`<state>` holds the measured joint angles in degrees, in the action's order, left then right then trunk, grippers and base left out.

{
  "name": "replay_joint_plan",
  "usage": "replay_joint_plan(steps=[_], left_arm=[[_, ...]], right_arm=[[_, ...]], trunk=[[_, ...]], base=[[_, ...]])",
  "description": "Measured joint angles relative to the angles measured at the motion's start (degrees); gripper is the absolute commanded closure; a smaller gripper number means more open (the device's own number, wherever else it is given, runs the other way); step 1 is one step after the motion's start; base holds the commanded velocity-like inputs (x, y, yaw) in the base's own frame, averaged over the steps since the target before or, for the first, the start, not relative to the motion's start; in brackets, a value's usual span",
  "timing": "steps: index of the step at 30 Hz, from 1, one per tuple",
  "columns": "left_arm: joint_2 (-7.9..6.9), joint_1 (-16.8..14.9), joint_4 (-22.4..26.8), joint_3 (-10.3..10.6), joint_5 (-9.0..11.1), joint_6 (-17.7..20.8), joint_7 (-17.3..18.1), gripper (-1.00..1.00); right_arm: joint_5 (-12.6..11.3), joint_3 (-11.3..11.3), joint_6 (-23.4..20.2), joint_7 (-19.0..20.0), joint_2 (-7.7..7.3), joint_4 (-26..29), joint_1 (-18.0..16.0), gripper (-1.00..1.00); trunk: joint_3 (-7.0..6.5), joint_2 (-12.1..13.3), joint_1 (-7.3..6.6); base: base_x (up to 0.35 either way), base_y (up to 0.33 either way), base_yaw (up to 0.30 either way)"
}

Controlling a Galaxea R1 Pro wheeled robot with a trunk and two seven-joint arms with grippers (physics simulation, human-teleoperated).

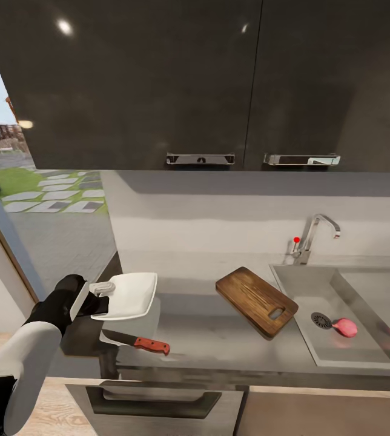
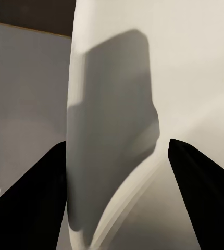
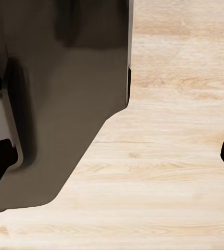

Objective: In the kitchen, take the Vidalia onion out of the sink, dice it on the chopping board with the paring knife, put the diced onion into the bowl on the countertop, then place both the paring knife and the chopping board into the sink.

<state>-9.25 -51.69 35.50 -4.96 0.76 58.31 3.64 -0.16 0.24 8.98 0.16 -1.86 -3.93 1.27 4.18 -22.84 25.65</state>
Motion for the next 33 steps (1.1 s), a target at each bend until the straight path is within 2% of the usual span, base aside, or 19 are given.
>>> replay_joint_plan(steps=[24, 25, 26, 33], left_arm=[[0.00, 0.0, 0.0, 0.0, 0.0, 0.0, 0.0, 1.00], [-0.12, 0.0, -0.1, 0.0, 0.4, 0.0, 0.0, -1.00], [-0.18, 0.1, -0.3, 0.0, -0.3, 0.0, 0.0, -1.00], [-0.24, 0.1, -0.3, 0.0, -0.3, 0.0, 0.0, -1.00]], right_arm=[[0.0, 0.0, 0.0, 0.0, 0.00, 0.0, 0.0, -1.00], [0.0, 0.0, 0.0, 0.0, 0.01, 0.0, 0.0, -1.00], [0.0, 0.0, 0.0, 0.0, 0.00, 0.0, 0.0, -1.00], [0.0, 0.0, 0.0, 0.0, 0.00, 0.0, 0.0, -1.00]], trunk=[[0.00, 0.0, 0.00], [0.00, 0.0, 0.01], [0.02, 0.0, 0.09], [0.02, 0.0, 0.10]], base=[[0.000, 0.000, 0.000], [0.000, 0.000, 0.000], [0.000, 0.000, 0.000], [0.000, 0.000, 0.000]])
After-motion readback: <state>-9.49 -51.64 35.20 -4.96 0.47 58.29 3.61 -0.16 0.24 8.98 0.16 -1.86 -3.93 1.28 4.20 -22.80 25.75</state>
